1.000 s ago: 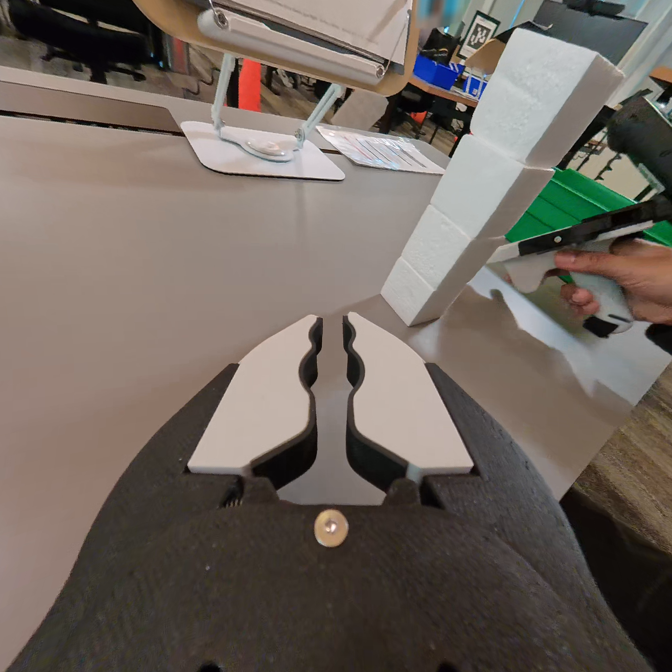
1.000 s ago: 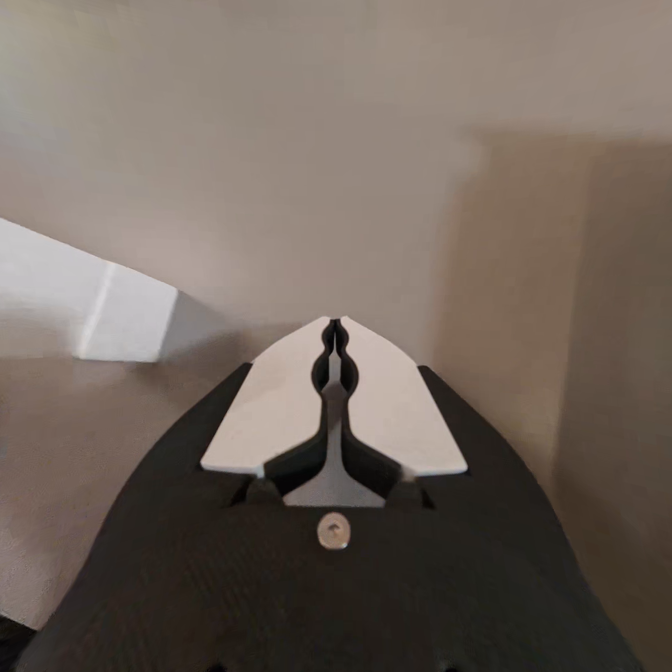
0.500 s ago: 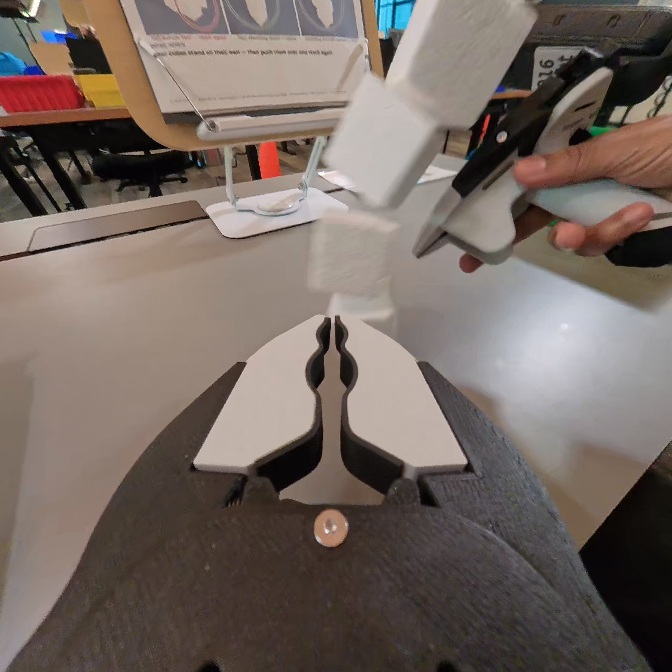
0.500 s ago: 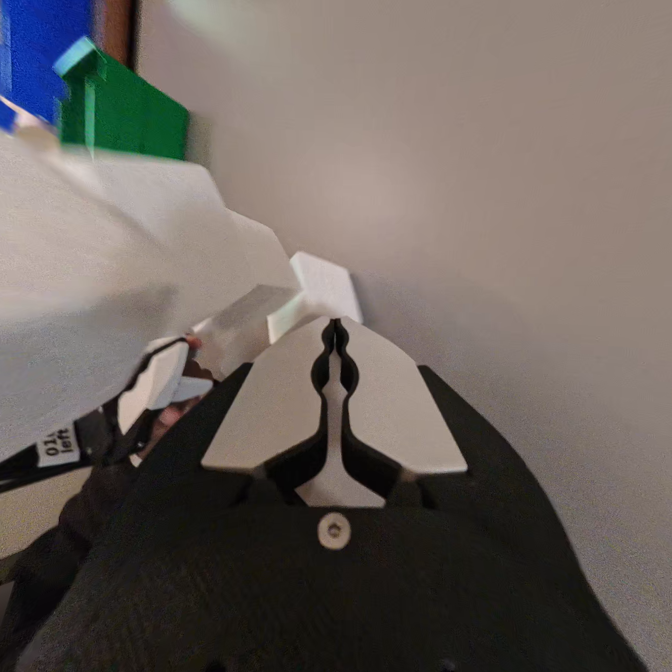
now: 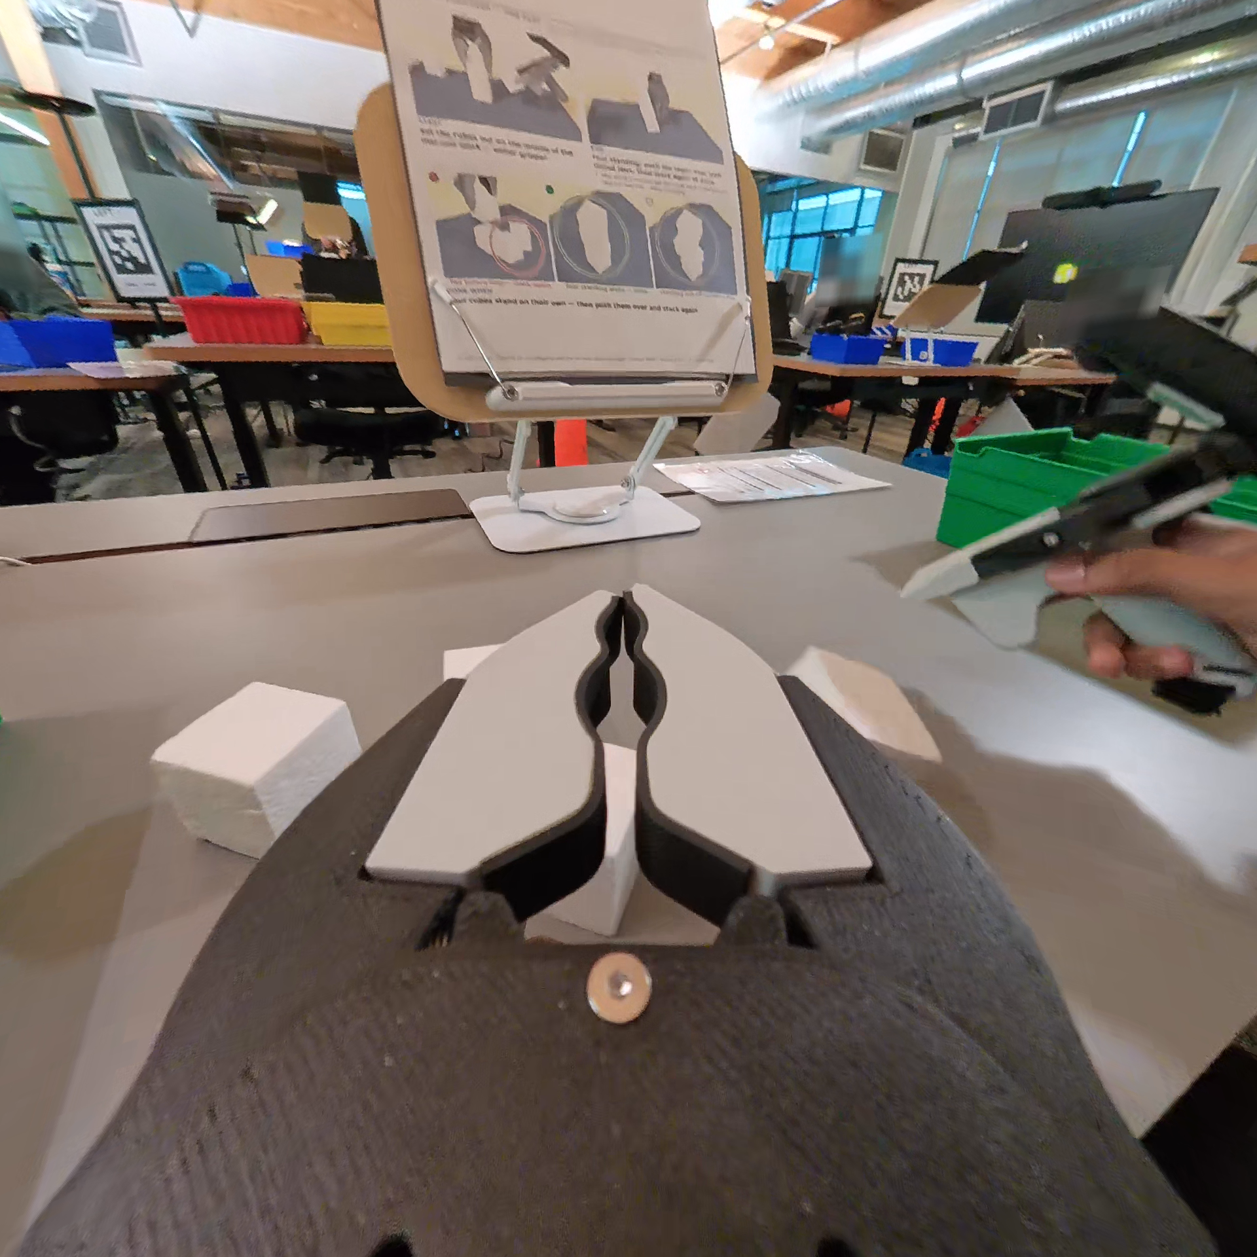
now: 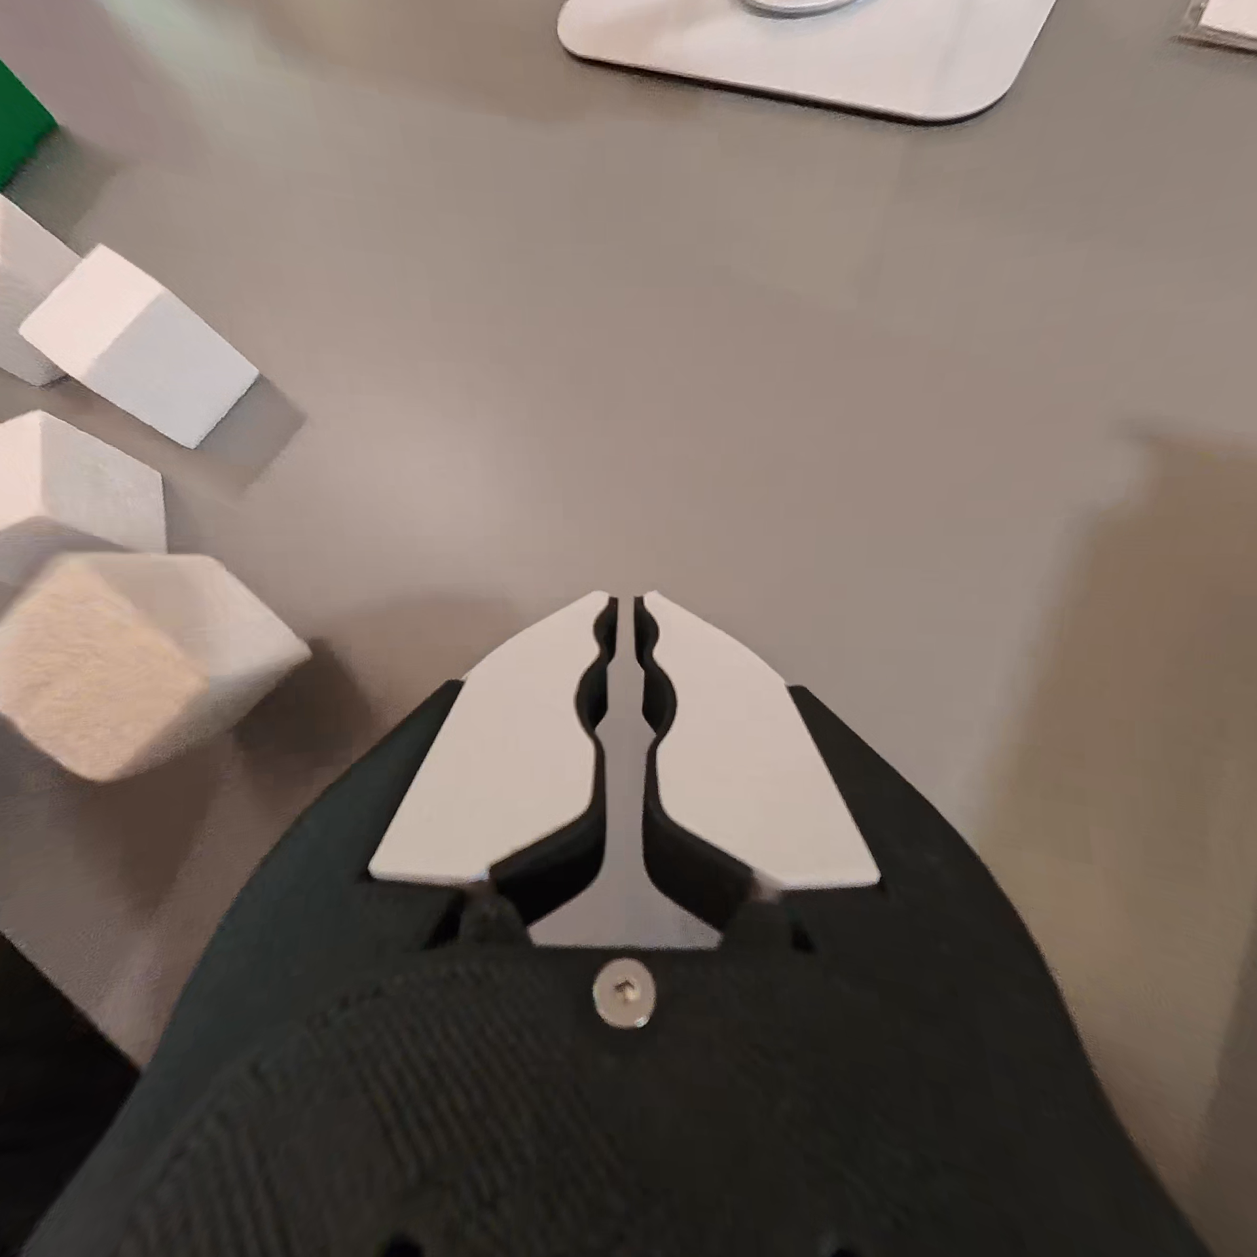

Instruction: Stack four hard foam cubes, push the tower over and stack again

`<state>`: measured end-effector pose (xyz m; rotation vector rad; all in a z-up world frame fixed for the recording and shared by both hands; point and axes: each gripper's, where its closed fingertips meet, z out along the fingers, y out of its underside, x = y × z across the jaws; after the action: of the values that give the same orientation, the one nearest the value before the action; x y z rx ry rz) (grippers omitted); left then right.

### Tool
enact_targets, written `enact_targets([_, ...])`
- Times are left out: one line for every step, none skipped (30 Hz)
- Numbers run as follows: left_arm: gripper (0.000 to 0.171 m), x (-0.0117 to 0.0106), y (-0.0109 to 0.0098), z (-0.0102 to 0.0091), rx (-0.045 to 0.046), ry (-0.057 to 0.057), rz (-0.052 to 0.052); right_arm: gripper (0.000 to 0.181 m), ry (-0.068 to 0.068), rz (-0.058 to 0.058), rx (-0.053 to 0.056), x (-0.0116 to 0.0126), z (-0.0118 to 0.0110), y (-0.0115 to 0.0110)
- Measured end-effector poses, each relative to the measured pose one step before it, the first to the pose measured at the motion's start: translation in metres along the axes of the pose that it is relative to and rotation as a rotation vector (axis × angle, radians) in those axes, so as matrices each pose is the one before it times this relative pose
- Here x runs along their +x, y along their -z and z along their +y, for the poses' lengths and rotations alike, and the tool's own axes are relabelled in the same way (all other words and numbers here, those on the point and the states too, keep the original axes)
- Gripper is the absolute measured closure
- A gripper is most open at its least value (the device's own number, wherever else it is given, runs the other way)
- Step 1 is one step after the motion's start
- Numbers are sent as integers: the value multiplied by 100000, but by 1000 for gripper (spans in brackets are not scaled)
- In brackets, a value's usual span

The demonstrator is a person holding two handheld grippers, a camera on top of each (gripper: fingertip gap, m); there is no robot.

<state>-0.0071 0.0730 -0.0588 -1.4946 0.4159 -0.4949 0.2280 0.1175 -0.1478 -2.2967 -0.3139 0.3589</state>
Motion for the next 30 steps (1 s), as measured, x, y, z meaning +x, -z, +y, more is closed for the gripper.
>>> enact_targets([171, -231, 84, -283, 1410, -309, -1286, 175, -157, -983, 327, 288, 452, -202])
enact_targets([171, -145, 23, -111, 574, -361, -431, 175, -91, -1040, -373, 213, 263, -144])
enact_targets([171, -128, -36, 70, -305, -268, -265, 174, -379, -1155, 1451, 53, -169, -32])
enact_targets([171, -100, -78, 182, -906, 147, -27, 173, -657, -1413, 2942, -132, -464, 78])
enact_targets([171, -67, -100, 192, -848, 791, 231, 172, -262, -2503, 2986, -385, -488, 134])
enact_targets([171, 14, -96, 169, -703, 1272, 624, 168, 866, -3328, 2460, -575, -387, 181])
enact_targets([170, 46, -93, 158, -787, 1308, 688, 166, 2095, -2954, 2171, -584, -312, 201])
enact_targets([169, 119, -77, 156, -839, 1049, 973, 166, 2419, -1821, 2235, -506, -285, 262])
enact_targets([167, 231, -81, 267, -1523, 707, 1693, 166, 2309, -1318, 2097, -542, -238, 325])
enact_targets([166, 331, -119, 410, -2320, 513, 2218, 166, 1785, -2238, 1812, -794, -111, 409])
enact_targets([165, 340, -134, 503, -2768, 175, 2344, 166, 1694, -3453, 1460, -1056, -5, 450])
enact_targets([163, 219, -120, 364, -1939, 3, 1352, 164, 1718, -2756, 1093, -1033, 97, 417])
enact_targets([163, 117, -69, 146, -614, 31, 618, 163, 1991, -1218, 811, -867, 175, 384])
enact_targets([163, 95, -35, 8, 144, 317, 723, 163, 2796, -540, 632, -801, 173, 330])
enact_targets([163, 104, -31, 42, -88, 728, 944, 163, 3310, 369, 607, -668, 142, 247])
enact_targets([163, 80, -64, 125, -517, 1147, 1065, 160, 3299, 1291, 559, -480, 60, 75])
enact_targets([162, 116, -118, 225, -1183, 1539, 1533, 155, 3849, 593, 594, -480, 17, -139])
enact_targets([161, 113, -154, 302, -1599, 1898, 1609, 150, 4574, 112, 265, -432, 42, -336])
enact_targets([161, 52, -172, 280, -1541, 2126, 1270, 145, 5107, -25, -164, -367, 197, -440])
enact_targets([160, -32, -159, 201, -1021, 2022, 672, 140, 4499, -1004, -185, -467, 329, -450])
enact_targets([159, -82, -114, 100, -407, 1762, 228, 134, 3656, -4547, -23, -931, 297, -328])
enact_targets([159, -58, -72, 75, -340, 1198, 271, 127, 2461, -7211, 1087, -1278, 42, -199])
enact_targets([159, -79, -18, 60, -425, 520, 118, 125, 808, -5624, 1344, -1007, -166, -150])
enact_targets([159, -127, 33, 20, -200, 3, -373, 123, 204, -3639, 788, -688, -220, -133])
enact_targets([159, -156, 97, -13, 105, -312, -624, 121, 341, -2815, 708, -555, -293, -110])
enact_targets([159, -150, 151, 18, 26, -371, -662, 120, 510, -1100, 762, -308, -316, -85])
enact_targets([159, -182, 224, 30, -23, -215, -852, 120, 960, 37, 447, -125, -245, -96])
enact_targets([159, -195, 263, -21, 247, 59, -985, 119, 1366, -159, 559, -116, -221, -112])
enact_targets([159, -195, 303, -60, 447, 341, -788, 119, 1211, 98, 519, -12, -155, -154])
enact_targets([159, -177, 297, -27, 264, 523, -490, 119, 1237, -1161, 432, -128, -69, -213])
